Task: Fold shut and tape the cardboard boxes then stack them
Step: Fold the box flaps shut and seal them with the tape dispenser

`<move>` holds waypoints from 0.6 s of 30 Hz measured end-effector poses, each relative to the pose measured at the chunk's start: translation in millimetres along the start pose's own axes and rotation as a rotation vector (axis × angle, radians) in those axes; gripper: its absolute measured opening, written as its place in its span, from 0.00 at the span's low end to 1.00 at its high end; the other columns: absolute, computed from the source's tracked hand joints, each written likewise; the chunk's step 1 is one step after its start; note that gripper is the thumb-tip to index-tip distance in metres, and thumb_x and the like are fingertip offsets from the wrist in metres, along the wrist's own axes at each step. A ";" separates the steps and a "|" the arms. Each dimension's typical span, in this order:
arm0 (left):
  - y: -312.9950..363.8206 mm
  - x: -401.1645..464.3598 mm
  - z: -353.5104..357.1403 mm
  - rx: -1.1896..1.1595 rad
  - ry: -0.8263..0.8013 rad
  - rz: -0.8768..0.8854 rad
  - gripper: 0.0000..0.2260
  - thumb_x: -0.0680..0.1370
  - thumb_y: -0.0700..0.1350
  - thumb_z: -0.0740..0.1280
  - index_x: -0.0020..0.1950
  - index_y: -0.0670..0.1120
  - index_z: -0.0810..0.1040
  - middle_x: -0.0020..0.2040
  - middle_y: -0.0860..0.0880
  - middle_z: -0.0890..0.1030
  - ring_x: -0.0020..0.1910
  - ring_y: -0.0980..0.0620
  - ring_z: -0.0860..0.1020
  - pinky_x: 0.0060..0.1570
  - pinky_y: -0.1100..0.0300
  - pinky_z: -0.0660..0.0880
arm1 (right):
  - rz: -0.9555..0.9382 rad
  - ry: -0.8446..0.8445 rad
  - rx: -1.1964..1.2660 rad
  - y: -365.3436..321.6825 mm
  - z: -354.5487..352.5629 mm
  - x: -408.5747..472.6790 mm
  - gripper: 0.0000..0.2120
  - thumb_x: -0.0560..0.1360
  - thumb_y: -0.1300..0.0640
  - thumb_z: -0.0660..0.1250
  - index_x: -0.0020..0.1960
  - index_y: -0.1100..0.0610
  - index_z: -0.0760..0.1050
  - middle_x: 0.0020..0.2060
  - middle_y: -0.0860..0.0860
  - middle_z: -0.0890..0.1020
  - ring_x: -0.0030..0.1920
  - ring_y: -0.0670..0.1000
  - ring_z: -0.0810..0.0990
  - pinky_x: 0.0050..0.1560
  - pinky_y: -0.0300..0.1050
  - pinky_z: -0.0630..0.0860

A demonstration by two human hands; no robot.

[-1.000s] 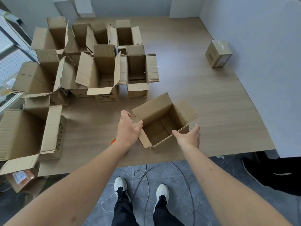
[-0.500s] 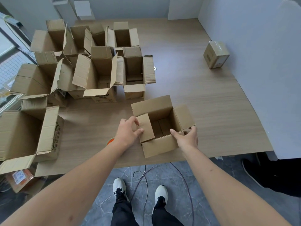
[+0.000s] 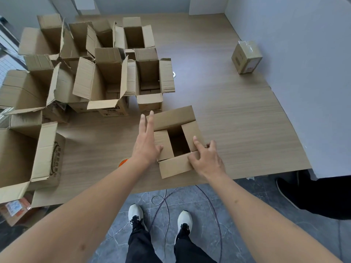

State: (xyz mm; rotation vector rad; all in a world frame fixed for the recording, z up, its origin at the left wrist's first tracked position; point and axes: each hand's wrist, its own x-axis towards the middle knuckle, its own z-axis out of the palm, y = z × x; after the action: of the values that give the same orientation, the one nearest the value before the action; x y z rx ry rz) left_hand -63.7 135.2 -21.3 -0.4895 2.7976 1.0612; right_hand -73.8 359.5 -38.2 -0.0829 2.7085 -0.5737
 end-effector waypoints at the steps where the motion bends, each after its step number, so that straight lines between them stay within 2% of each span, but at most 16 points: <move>1: 2.3 3.2 -1.1 0.005 -0.019 0.002 0.59 0.71 0.36 0.79 0.81 0.66 0.38 0.84 0.49 0.40 0.74 0.41 0.69 0.60 0.53 0.74 | 0.009 0.002 -0.029 -3.8 -2.5 0.2 0.32 0.76 0.36 0.59 0.79 0.38 0.59 0.58 0.50 0.60 0.47 0.57 0.75 0.52 0.52 0.78; 3: 4.5 9.2 -3.9 -0.019 -0.070 -0.008 0.62 0.70 0.35 0.79 0.78 0.71 0.35 0.83 0.45 0.42 0.71 0.40 0.71 0.57 0.57 0.71 | 0.028 0.021 -0.076 -12.8 -7.4 0.4 0.32 0.75 0.34 0.57 0.78 0.41 0.62 0.59 0.52 0.61 0.47 0.59 0.77 0.52 0.52 0.77; 4: 4.7 11.6 -5.4 -0.038 -0.089 -0.016 0.62 0.70 0.35 0.79 0.78 0.72 0.36 0.82 0.43 0.48 0.68 0.40 0.73 0.59 0.58 0.70 | 0.036 0.024 -0.097 -17.2 -10.0 0.8 0.32 0.75 0.34 0.57 0.77 0.43 0.64 0.59 0.52 0.61 0.47 0.59 0.77 0.52 0.52 0.77; 6: 5.1 16.4 -7.4 -0.037 -0.078 -0.010 0.62 0.68 0.35 0.80 0.79 0.70 0.38 0.70 0.45 0.60 0.54 0.45 0.76 0.60 0.54 0.75 | 0.063 0.013 -0.127 -26.5 -15.8 3.3 0.31 0.75 0.35 0.56 0.75 0.46 0.68 0.58 0.52 0.62 0.46 0.58 0.78 0.51 0.53 0.78; 7: 5.6 18.6 -7.9 -0.020 -0.047 0.005 0.63 0.67 0.36 0.81 0.80 0.69 0.38 0.65 0.47 0.62 0.48 0.47 0.75 0.57 0.53 0.77 | 0.085 0.005 -0.125 -31.4 -18.7 5.5 0.30 0.75 0.35 0.55 0.72 0.47 0.71 0.57 0.52 0.63 0.45 0.58 0.78 0.50 0.53 0.78; 9: 4.4 22.3 -8.7 0.012 0.015 0.047 0.64 0.66 0.36 0.81 0.80 0.67 0.37 0.57 0.48 0.64 0.44 0.47 0.74 0.52 0.51 0.78 | 0.148 -0.007 -0.092 -41.2 -24.3 12.2 0.27 0.75 0.34 0.55 0.64 0.48 0.78 0.56 0.51 0.66 0.44 0.57 0.78 0.50 0.52 0.77; 10: 2.3 22.3 -9.8 0.026 0.027 0.070 0.61 0.67 0.36 0.81 0.81 0.66 0.40 0.55 0.48 0.65 0.44 0.46 0.74 0.52 0.51 0.77 | 0.181 -0.012 -0.067 -45.2 -26.3 16.2 0.26 0.75 0.34 0.55 0.60 0.48 0.81 0.56 0.52 0.67 0.44 0.58 0.78 0.49 0.51 0.75; 11: -0.9 21.9 -11.1 0.045 0.019 0.103 0.55 0.69 0.37 0.80 0.82 0.64 0.48 0.54 0.48 0.66 0.46 0.46 0.73 0.53 0.50 0.77 | 0.209 -0.013 -0.033 -48.0 -27.9 20.0 0.24 0.76 0.36 0.55 0.55 0.49 0.83 0.56 0.52 0.69 0.43 0.58 0.77 0.48 0.50 0.73; 12: -4.0 20.8 -11.7 0.072 -0.001 0.147 0.45 0.71 0.39 0.78 0.81 0.60 0.60 0.53 0.49 0.67 0.49 0.46 0.73 0.56 0.48 0.76 | 0.230 -0.009 0.007 -49.5 -28.6 23.9 0.22 0.76 0.37 0.56 0.50 0.50 0.83 0.57 0.53 0.71 0.43 0.57 0.77 0.47 0.49 0.72; 13: -6.6 18.8 -11.6 0.087 -0.020 0.183 0.32 0.74 0.43 0.77 0.76 0.56 0.72 0.54 0.49 0.67 0.52 0.46 0.72 0.60 0.47 0.75 | 0.243 0.003 0.044 -49.8 -28.8 27.5 0.21 0.77 0.39 0.57 0.45 0.51 0.83 0.57 0.54 0.73 0.42 0.57 0.77 0.46 0.48 0.71; 14: -8.0 16.3 -11.5 0.081 -0.041 0.195 0.21 0.77 0.49 0.74 0.70 0.54 0.79 0.56 0.49 0.68 0.55 0.46 0.71 0.63 0.46 0.74 | 0.250 0.023 0.078 -49.3 -28.0 30.7 0.20 0.77 0.41 0.58 0.42 0.53 0.82 0.56 0.54 0.75 0.41 0.56 0.77 0.45 0.47 0.70; 15: -8.8 14.7 -11.3 0.057 -0.077 0.180 0.17 0.78 0.57 0.70 0.66 0.54 0.82 0.60 0.49 0.69 0.60 0.45 0.70 0.67 0.45 0.71 | 0.259 0.046 0.110 -48.5 -26.6 33.5 0.20 0.78 0.42 0.58 0.41 0.54 0.81 0.54 0.55 0.77 0.40 0.55 0.77 0.43 0.46 0.70; 17: -8.6 12.8 -12.7 0.051 -0.241 0.126 0.28 0.75 0.73 0.61 0.66 0.57 0.81 0.75 0.47 0.63 0.75 0.41 0.60 0.76 0.44 0.61 | 0.292 0.089 0.175 -47.2 -24.6 38.2 0.19 0.79 0.44 0.59 0.42 0.56 0.82 0.50 0.56 0.81 0.43 0.56 0.79 0.43 0.46 0.72; 18: -8.9 11.6 -14.5 0.103 -0.326 0.148 0.37 0.72 0.78 0.58 0.71 0.57 0.76 0.81 0.50 0.56 0.80 0.43 0.51 0.77 0.43 0.55 | 0.307 0.107 0.198 -46.9 -24.8 40.0 0.18 0.79 0.46 0.59 0.43 0.56 0.81 0.49 0.57 0.82 0.46 0.57 0.80 0.44 0.46 0.74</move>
State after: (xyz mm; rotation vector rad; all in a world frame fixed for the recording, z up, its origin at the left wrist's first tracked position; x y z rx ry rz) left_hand -71.4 116.3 -18.5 -0.0869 2.6091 0.9193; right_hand -121.0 320.7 -12.0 0.4182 2.6730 -0.7629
